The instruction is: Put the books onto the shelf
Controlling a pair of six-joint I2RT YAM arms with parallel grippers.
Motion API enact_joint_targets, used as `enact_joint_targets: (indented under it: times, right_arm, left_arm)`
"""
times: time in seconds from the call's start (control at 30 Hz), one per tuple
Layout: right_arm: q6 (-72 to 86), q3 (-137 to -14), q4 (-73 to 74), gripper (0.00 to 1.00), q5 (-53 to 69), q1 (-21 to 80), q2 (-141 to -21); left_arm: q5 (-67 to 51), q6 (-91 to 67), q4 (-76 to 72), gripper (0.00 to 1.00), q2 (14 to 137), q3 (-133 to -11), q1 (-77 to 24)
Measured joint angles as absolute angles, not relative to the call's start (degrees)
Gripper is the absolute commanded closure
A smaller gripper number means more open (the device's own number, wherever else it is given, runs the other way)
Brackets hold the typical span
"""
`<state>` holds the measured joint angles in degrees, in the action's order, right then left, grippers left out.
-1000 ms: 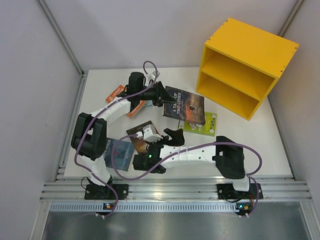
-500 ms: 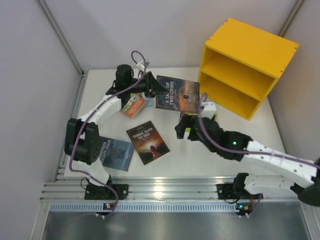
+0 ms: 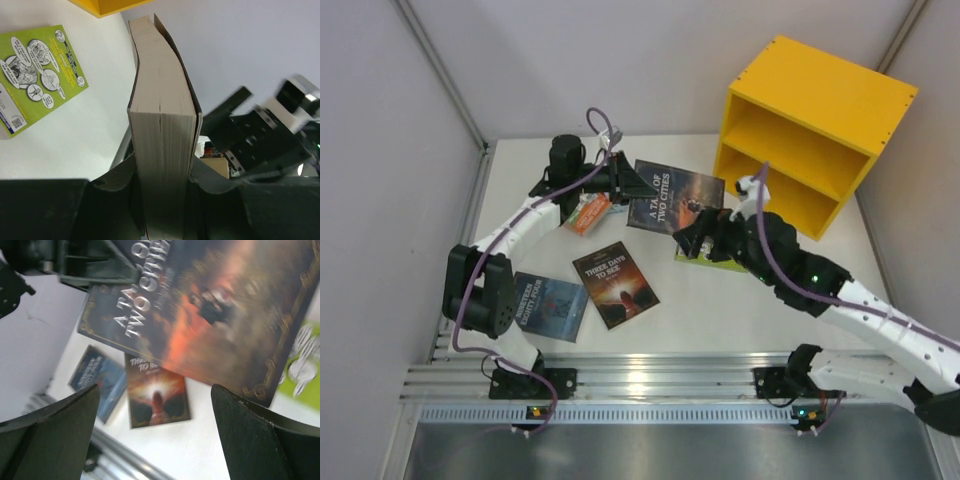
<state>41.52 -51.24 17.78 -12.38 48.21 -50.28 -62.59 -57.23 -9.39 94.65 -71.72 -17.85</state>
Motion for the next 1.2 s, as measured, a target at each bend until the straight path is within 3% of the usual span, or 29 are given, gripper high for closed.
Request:
enact_joint_targets:
  times: [0.1,0.2,0.43,0.63,0.73,0.77,0.97,1.1,1.13,1.2]
  right_arm:
    - [26.3,-63.5,21.1,0.10,-21.9,55.7,-58.8]
    - [10.3,-67.0,20.4,0.12,-32.8,60.8,-62.4]
    - [-21.0,-60.0,17.1,0.25,-49.2,71.7,-71.3]
    - [-37.7,-54.7,8.6,0.39,-57.6,72.6,-76.2]
    - [-43.6,-53.5,3.4,0.52,-60.1,72.6,-76.7]
    - [-45.2,-53.2,1.4,0.63,-60.8,72.6,-76.8]
    - [-55.0,-50.8,-8.4,1.00,-63.5,72.2,-77.7]
    - [-60.6,-49.2,-13.6,1.00,-65.0,71.3,-78.5]
    - [-61.4,-49.1,-14.1,1.00,-65.2,71.0,-78.5]
    - [-63.1,-49.1,-14.7,1.00,-65.8,70.7,-78.4]
  left_arm:
    - [-62.5,-59.1,-8.2,1.00,96.2,-74.7,-17.9]
    - [-61.9,-59.5,-5.1,1.00,97.2,-78.1,-17.9]
    - [-61.8,-58.5,1.7,1.00,97.2,-79.2,-17.9]
    - [-61.9,-58.3,5.5,1.00,97.2,-79.2,-18.2]
    - [-62.0,-58.3,6.0,1.00,97.2,-79.1,-18.5]
    - [-62.0,-58.4,6.1,1.00,97.2,-79.1,-18.7]
    - [-61.0,-59.4,6.0,1.00,97.2,-78.5,-19.9]
    - [-59.3,-60.4,4.6,1.00,97.2,-78.2,-20.4]
    - [-58.9,-60.8,4.1,0.87,97.2,-78.2,-20.6]
    - [-58.5,-61.5,3.4,0.71,97.2,-78.3,-20.8]
